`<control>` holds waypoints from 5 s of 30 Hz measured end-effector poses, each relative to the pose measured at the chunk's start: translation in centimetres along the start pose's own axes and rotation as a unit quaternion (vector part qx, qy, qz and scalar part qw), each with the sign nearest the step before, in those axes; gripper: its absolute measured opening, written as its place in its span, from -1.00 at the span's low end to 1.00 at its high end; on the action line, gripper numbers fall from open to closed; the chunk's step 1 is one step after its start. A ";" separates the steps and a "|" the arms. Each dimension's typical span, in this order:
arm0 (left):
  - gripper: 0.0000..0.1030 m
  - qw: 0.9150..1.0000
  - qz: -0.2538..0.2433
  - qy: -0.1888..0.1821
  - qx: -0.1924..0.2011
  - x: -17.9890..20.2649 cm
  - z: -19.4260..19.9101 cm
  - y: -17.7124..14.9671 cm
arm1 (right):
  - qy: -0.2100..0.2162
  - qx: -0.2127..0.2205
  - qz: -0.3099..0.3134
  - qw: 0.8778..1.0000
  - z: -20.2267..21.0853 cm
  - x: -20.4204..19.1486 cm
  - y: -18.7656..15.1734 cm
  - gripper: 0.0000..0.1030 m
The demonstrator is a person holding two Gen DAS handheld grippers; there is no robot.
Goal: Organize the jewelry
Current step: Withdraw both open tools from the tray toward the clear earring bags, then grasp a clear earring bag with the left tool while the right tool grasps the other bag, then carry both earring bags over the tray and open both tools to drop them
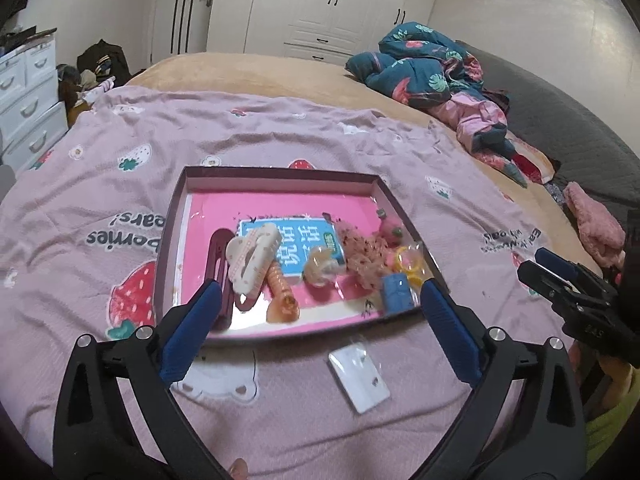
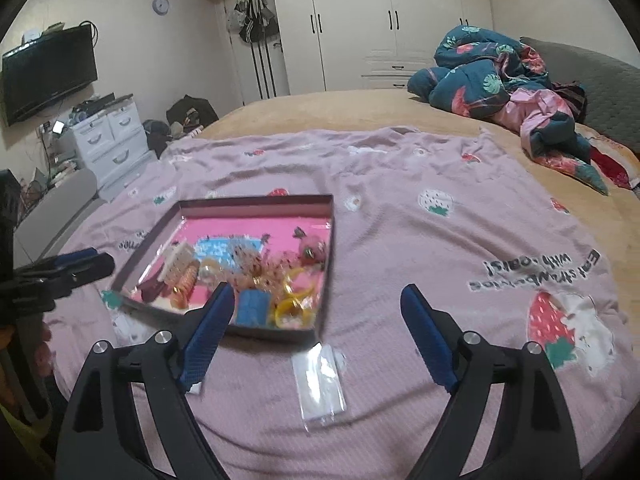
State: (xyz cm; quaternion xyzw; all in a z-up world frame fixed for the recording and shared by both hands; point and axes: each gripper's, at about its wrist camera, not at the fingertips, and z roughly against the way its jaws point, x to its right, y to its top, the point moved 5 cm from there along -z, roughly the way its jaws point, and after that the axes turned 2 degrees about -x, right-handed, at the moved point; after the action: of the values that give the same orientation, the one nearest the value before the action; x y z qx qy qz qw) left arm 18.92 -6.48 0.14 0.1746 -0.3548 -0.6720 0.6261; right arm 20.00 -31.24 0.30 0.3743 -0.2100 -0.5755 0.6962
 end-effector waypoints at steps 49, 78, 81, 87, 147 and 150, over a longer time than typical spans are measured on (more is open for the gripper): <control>-0.60 0.989 -0.035 -0.043 -0.138 3.1 -6.5 -9.7 | 0.048 -0.107 0.030 0.993 -2.4 -1.5 -8.1 -0.23; -0.60 0.998 0.030 -0.020 -0.053 -4.8 2.8 -6.9 | 0.109 -0.071 0.100 0.986 -0.4 -12.0 -5.0 -0.23; -0.60 0.998 0.032 -0.018 -0.045 -5.3 3.2 -6.4 | 0.110 -0.064 0.096 0.987 -0.3 -12.0 -4.4 -0.23; -0.60 0.999 0.034 -0.017 -0.030 -5.7 4.0 -5.3 | 0.107 -0.052 0.087 0.989 0.0 -11.5 -3.5 -0.23; -0.59 0.994 -0.007 -0.033 -0.105 -0.8 -10.6 -1.2 | 0.033 -0.061 0.021 0.997 -11.3 -4.4 0.9 -0.22; -0.59 0.994 -0.006 -0.030 -0.106 -1.0 -10.6 -1.2 | 0.033 -0.061 0.020 0.997 -11.5 -4.4 0.8 -0.22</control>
State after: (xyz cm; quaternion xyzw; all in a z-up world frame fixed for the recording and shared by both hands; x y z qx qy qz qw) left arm 25.41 -8.30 -8.17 0.0891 -0.2997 -0.7143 0.6261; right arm 27.77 -23.75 -5.74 0.3455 -0.1587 -0.5608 0.7355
